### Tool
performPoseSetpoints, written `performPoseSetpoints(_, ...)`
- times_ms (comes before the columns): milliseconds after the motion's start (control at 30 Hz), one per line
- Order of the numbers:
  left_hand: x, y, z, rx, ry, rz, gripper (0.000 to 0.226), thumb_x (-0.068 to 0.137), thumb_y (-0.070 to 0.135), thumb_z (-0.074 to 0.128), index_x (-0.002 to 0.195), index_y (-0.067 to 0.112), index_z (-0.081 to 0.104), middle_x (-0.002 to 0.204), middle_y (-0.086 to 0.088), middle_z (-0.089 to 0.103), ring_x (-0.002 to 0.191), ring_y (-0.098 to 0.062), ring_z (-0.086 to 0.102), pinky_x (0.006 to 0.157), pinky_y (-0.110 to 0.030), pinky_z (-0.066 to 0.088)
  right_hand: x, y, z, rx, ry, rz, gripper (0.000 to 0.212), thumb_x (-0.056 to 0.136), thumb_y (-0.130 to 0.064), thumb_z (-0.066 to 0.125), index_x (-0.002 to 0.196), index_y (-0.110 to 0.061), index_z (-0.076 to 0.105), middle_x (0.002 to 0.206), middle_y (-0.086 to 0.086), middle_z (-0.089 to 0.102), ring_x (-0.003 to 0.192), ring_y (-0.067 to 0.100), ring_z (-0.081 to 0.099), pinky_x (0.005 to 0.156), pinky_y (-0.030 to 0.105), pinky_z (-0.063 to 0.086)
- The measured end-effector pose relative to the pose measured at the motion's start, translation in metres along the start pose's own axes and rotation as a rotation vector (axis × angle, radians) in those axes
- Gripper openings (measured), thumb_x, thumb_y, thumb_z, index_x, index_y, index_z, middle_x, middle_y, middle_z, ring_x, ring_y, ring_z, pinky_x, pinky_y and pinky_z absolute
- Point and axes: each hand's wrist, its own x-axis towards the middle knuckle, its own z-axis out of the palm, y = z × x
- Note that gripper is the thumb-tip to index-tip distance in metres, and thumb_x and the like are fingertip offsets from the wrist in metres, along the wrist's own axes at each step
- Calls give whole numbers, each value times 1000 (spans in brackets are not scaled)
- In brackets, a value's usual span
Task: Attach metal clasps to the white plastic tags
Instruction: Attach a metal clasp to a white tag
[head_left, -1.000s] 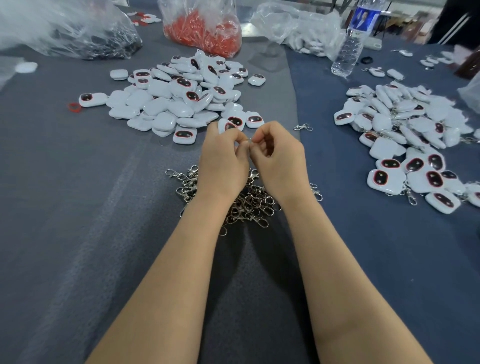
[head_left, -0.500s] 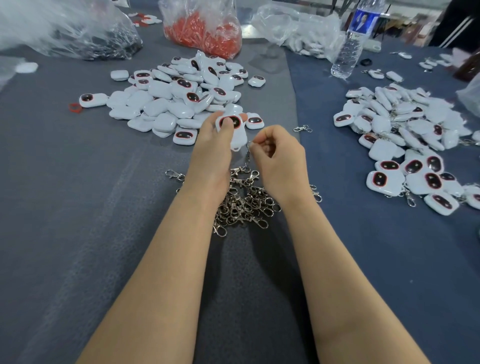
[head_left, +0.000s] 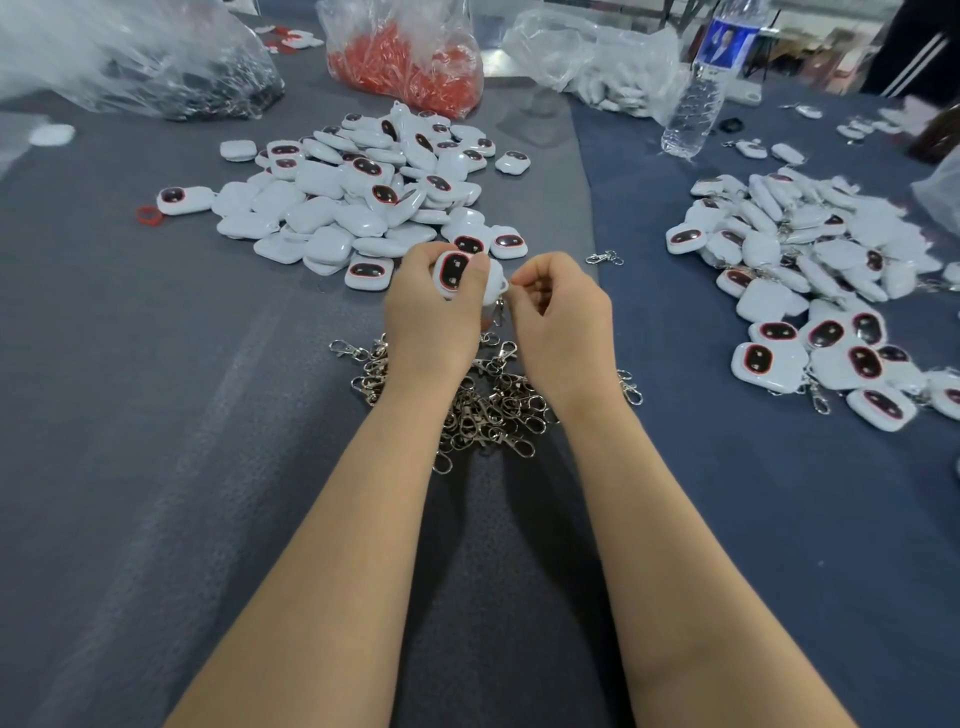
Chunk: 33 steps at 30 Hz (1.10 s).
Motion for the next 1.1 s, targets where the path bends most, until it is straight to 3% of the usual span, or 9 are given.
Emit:
performPoseSetpoints(367,-6,2,3,151,35,150,23,89,18,61,106,7,51,93,-3,57,89,-24,60,82,-44,53,1,1,2,-101,-26,-8,14,91,-1,51,84,-13,52,81,3,57,73,15,49,61,16,34)
performPoseSetpoints(433,-6,0,3,178,51,177,23,90,18,60,107,6,50,83,6,52,76,-10,58,78,-29,53,1,2,3,-115,-22,-17,15,90,-1,50,83,-14,51,81,4,57,74,16,49,62,18,34)
performPoseSetpoints(500,-5,-3,4,218,69,197,20,90,18,60,104,9,49,76,15,46,64,4,51,62,-5,41,1,2,4,-147,-20,-31,16,90,0,49,82,-14,50,81,4,56,74,17,48,62,21,33)
performPoseSetpoints(567,-5,-5,4,236,75,199,17,91,18,59,100,13,46,74,18,44,59,10,47,56,-1,34,0,3,6,-209,-29,-40,16,88,0,48,82,-15,48,82,3,55,74,18,47,62,24,32)
performPoseSetpoints(767,-5,-6,3,293,72,218,16,90,15,58,93,15,42,70,17,44,61,0,47,56,-7,33,-1,2,14,-379,-24,-46,12,91,-7,47,81,-13,46,86,4,52,78,20,42,64,28,25)
performPoseSetpoints(833,-6,-7,2,298,59,225,15,90,14,58,93,15,43,69,16,45,62,-6,47,57,-15,32,-1,3,16,-407,-32,-32,12,94,-12,47,82,-12,48,88,6,55,78,21,42,63,28,25)
performPoseSetpoints(1000,-6,-7,3,287,49,252,13,89,15,58,97,11,48,69,13,47,66,-13,46,61,-22,33,-2,3,15,-345,-47,6,14,95,-17,46,83,-12,49,91,10,60,82,24,51,67,30,35)
performPoseSetpoints(1100,-6,-7,3,305,31,263,17,90,17,57,101,7,49,76,2,52,71,-19,47,65,-29,37,-4,2,15,-337,-47,7,13,95,-17,46,82,-13,48,91,9,59,79,22,49,65,29,32)
